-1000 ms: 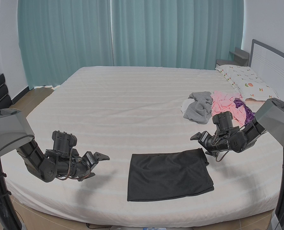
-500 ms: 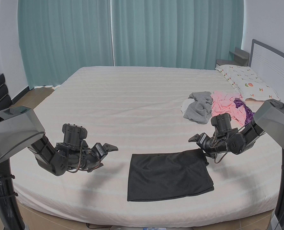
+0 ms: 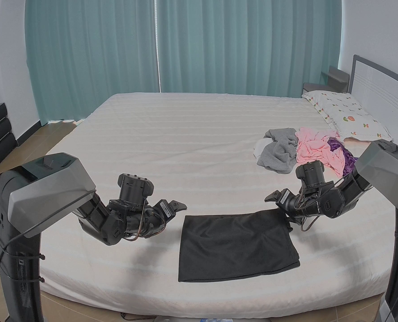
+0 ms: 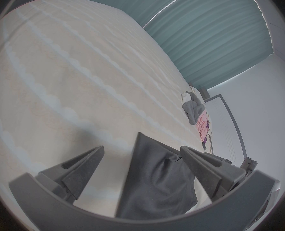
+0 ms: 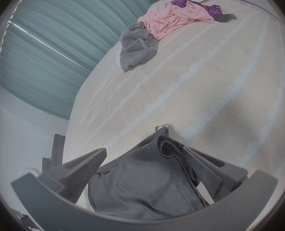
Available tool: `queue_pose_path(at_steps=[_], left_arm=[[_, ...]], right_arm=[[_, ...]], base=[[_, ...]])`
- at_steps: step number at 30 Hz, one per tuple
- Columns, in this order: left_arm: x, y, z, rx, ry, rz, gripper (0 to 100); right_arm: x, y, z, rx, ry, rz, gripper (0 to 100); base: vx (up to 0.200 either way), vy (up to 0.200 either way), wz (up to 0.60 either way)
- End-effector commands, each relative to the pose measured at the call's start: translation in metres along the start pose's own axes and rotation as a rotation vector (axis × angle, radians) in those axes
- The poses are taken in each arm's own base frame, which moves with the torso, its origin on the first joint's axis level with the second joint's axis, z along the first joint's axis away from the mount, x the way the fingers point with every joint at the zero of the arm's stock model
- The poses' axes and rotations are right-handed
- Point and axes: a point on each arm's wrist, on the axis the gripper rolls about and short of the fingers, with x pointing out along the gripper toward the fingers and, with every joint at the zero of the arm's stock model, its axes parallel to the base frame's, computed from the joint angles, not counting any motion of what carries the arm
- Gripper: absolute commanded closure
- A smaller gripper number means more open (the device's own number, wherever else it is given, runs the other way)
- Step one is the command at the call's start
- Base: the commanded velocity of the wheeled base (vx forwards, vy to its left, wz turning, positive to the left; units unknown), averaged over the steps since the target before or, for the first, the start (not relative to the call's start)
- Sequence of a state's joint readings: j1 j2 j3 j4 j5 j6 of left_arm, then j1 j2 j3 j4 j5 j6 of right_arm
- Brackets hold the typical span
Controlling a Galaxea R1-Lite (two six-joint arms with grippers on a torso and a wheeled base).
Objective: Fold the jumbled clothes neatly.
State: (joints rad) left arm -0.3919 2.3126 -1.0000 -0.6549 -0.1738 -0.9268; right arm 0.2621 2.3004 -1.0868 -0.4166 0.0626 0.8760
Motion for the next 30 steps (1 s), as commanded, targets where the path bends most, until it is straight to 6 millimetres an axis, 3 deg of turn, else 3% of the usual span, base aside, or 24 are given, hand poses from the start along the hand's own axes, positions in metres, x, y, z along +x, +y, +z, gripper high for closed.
queue_pose_path(at_steps=[1,15,16,23,30], left_arm=[[0.02,-0.004,-0.006,0.017,0.011,0.001,0],[0.041,-0.012,-0.008,0.034,-0.041,0.008,0],[0.041,-0.011,-0.009,0.034,-0.04,0.009,0],[0.042,-0.012,-0.008,0.036,-0.041,0.008,0],[0.045,-0.016,-0.012,0.044,-0.036,-0.002,0]], right_arm=[[-0.002,0.0,0.0,0.002,-0.001,0.0,0],[0.0,0.0,0.001,-0.006,-0.008,0.001,0],[0.001,0.0,0.001,-0.007,-0.005,0.001,100],[0.007,-0.006,-0.001,-0.045,0.004,-0.019,100],[-0.005,-0.008,0.009,-0.024,-0.023,-0.017,100]], base=[[0.0,0.0,0.0],[0.0,0.0,0.0],[0.0,0.0,0.0],[0.0,0.0,0.0],[0.0,0.0,0.0]])
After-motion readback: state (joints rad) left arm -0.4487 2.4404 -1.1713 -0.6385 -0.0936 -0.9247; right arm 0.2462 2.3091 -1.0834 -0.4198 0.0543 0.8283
